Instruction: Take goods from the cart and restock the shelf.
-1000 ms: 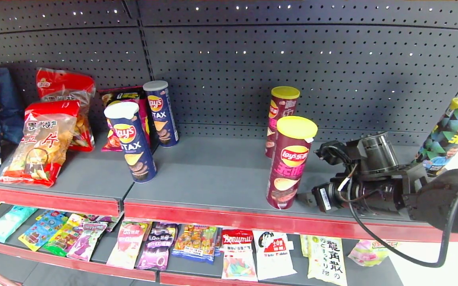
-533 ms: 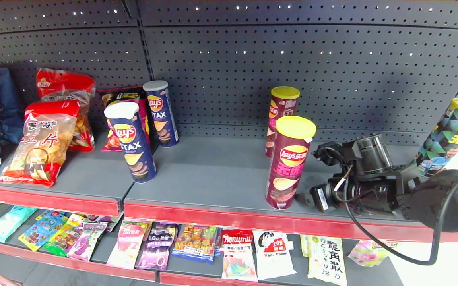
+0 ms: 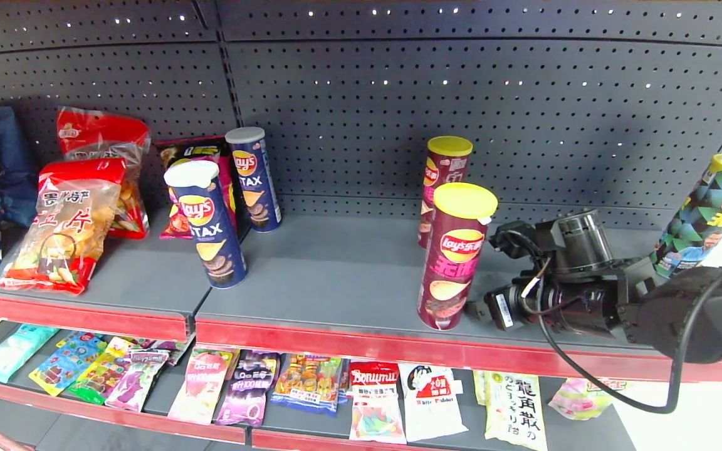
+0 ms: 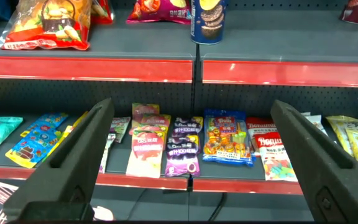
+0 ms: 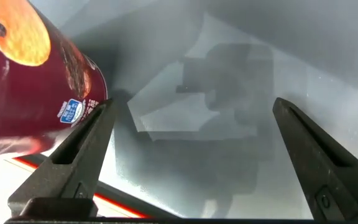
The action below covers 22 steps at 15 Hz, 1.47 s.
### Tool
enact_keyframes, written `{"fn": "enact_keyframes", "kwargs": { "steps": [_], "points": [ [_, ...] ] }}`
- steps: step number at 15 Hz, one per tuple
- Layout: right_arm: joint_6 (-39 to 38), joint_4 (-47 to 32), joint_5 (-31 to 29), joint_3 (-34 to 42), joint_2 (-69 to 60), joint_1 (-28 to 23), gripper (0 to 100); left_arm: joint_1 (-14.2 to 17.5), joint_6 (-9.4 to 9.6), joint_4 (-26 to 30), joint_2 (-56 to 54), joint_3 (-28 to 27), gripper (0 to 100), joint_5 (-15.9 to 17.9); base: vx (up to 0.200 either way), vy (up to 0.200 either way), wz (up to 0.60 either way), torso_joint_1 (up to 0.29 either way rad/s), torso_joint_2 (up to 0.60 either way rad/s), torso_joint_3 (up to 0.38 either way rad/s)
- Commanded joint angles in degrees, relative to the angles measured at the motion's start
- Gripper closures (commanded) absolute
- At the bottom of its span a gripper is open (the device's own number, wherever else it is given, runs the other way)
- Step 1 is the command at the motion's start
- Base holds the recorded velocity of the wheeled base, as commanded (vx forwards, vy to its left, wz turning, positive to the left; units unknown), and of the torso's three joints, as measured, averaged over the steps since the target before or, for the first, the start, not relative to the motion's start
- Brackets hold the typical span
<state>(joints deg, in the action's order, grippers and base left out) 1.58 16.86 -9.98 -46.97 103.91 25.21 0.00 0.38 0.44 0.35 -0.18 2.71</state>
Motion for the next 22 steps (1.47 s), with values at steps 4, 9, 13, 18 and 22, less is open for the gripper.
{"fn": "enact_keyframes", "kwargs": {
  "steps": [4, 9, 13, 18, 22],
  "points": [
    [0.3, 0.1, -0.4, -0.1, 0.2, 0.3, 0, 0.0, 0.06, 0.0, 0.1, 0.0, 0, 0.0, 0.0, 0.0, 0.0, 0.0, 0.0, 0.0],
    [0.3, 0.1, -0.5, -0.2, 0.2, 1.4, 0, 0.0, 0.06, 0.0, 0.1, 0.0, 0, 0.0, 0.0, 0.0, 0.0, 0.0, 0.0, 0.0],
    [0.3, 0.9, -0.5, -0.3, 0.6, 1.6, 0, 0.0, -0.03, 0.0, 0.1, 0.0, 0, 0.0, 0.0, 0.0, 0.0, 0.0, 0.0, 0.0],
    [0.3, 0.9, -0.5, -0.6, 0.7, 1.6, 0, 0.0, 0.06, 0.0, 0.1, 0.0, 0, 0.0, 0.0, 0.0, 0.0, 0.0, 0.0, 0.0],
    [0.3, 1.0, -0.5, -1.0, 0.9, 2.3, 0, 0.0, 0.06, 0.0, 0.1, 0.0, 0, 0.0, 0.0, 0.0, 0.0, 0.0, 0.0, 0.0]
  ]
}}
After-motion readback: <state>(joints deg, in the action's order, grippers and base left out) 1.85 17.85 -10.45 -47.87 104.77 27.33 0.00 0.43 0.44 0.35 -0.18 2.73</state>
